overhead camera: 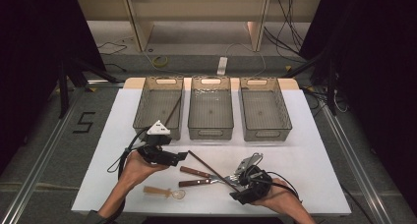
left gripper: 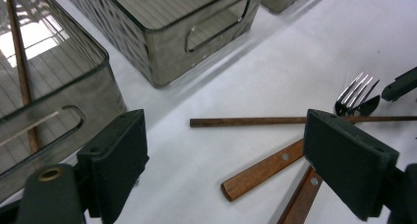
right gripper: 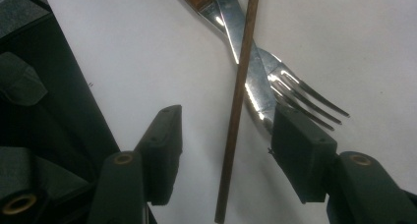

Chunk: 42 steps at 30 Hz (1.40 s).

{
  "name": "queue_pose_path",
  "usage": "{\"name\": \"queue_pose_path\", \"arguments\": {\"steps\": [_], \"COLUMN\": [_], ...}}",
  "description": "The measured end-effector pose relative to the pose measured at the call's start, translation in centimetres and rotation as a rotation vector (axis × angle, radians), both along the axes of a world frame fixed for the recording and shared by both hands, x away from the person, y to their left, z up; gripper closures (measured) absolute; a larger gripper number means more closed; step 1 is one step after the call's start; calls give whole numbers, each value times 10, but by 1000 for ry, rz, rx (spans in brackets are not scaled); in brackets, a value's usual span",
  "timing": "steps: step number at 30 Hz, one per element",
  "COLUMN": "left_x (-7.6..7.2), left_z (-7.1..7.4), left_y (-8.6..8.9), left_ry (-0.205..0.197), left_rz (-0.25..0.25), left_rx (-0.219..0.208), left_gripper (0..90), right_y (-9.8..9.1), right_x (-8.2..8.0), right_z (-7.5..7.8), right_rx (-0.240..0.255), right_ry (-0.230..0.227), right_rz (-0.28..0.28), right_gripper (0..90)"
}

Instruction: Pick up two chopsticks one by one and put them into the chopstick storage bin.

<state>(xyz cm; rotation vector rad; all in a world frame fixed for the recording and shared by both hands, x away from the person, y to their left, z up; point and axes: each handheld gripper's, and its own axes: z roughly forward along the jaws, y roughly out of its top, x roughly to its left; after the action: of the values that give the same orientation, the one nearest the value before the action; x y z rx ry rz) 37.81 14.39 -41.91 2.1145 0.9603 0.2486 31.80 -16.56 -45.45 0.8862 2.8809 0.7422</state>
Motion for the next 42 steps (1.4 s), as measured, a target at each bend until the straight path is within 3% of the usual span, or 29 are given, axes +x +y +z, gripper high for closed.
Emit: {"name": "queue_pose_path", "arguments": {"steps": [7,12,20,37,42], "left_x": [-10,-14,-17,-20,-21], "left_z": [-3,-5,-5,-8,-10], "left_y": [-3,-5,-5,-10,-12], "left_ry": [-1,0,-2,3,3], "left_rz": [-20,-42,-51,-85,-92], "left_rx": [-14,11,11,48,55], "left_gripper": [167,163,160,161,162], "right_y": [2,4,10,19,20], "right_x": [0,0,0,2,1], "right_z": [-2,-4,-8,-9,-8], "right_rx": [-26,-58,-102,-135,-149], "right_ry": [4,6,3,-30,-35], "right_rz": [7,29,43,29,22], "right_gripper": [511,549,636,839,854]}}
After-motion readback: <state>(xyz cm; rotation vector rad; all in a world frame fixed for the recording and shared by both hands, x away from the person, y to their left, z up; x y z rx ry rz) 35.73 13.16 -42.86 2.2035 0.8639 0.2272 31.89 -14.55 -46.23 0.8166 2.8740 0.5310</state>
